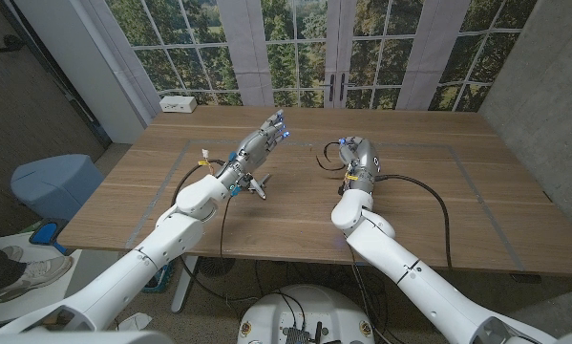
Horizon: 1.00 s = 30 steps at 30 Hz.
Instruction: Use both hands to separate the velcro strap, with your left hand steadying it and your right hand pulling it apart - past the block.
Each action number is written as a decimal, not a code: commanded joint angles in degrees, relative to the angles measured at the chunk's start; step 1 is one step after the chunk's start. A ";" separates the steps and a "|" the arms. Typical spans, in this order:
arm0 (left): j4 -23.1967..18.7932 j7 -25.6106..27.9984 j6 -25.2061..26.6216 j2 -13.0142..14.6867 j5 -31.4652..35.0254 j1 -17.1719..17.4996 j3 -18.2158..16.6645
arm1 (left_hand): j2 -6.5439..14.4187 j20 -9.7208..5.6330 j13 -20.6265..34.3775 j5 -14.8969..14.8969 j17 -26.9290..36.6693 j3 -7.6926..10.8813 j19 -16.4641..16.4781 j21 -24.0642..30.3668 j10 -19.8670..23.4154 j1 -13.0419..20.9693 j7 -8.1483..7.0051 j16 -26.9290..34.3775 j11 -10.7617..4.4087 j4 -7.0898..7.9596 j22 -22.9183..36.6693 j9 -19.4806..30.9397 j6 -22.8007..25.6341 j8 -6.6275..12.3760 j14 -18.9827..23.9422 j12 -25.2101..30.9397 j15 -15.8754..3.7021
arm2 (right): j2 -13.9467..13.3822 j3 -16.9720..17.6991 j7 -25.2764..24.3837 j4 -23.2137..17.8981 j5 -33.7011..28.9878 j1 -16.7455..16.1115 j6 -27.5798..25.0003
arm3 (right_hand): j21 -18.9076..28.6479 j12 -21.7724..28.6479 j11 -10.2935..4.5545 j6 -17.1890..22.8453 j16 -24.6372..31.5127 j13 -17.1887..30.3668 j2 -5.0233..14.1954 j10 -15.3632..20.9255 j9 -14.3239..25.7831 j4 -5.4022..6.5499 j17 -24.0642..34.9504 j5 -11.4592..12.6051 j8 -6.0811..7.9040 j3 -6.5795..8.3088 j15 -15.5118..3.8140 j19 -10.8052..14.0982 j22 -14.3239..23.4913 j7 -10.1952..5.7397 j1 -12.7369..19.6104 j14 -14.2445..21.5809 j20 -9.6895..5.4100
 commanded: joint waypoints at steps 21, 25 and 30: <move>-2.79 9.92 0.18 0.57 5.22 2.41 -1.63 | 0.05 0.37 0.12 0.70 -0.05 1.19 -0.76 -0.66 -3.75 -0.95 0.16 0.03 0.20 -0.22 0.12 0.19 -1.44 0.33 -5.64 0.16 0.21 | -5.97 1.43 8.53 -0.69 3.50 -0.71 8.79 | 2.47 -24.54 8.41 -18.25 -14.55 -16.30 -2.28 -20.74 -7.95 4.89 -15.54 1.55 -9.79 -4.36 -2.43 -1.49 -0.55 1.20 -15.13 -15.15 -3.03; -2.48 10.01 0.14 0.71 5.12 2.37 -1.90 | 0.00 0.37 0.12 0.74 -0.08 1.34 -0.74 -0.75 -3.78 -1.05 0.19 0.07 0.24 -0.27 0.12 0.19 -1.47 0.40 -5.67 0.23 0.24 | -8.15 2.93 12.90 0.58 6.94 -1.03 17.05 | 1.60 -27.71 9.42 -21.75 -16.10 -18.82 0.10 -21.75 -9.51 7.07 -17.79 1.28 -10.05 -5.74 -2.34 -2.83 -0.69 1.41 -20.57 -17.70 -4.18; -1.83 10.26 0.21 0.68 4.68 2.30 -2.34 | -0.05 0.43 0.11 0.78 -0.12 1.47 -0.66 -0.81 -3.74 -1.15 0.25 0.13 0.14 -0.34 0.11 0.19 -1.51 0.45 -5.64 0.32 0.22 | -10.26 4.59 19.94 3.24 11.98 -0.83 26.69 | 0.49 -30.50 10.01 -23.52 -17.62 -20.90 2.66 -23.19 -10.82 9.50 -19.76 0.57 -9.89 -6.71 -1.74 -4.52 -0.77 1.57 -25.69 -20.61 -5.16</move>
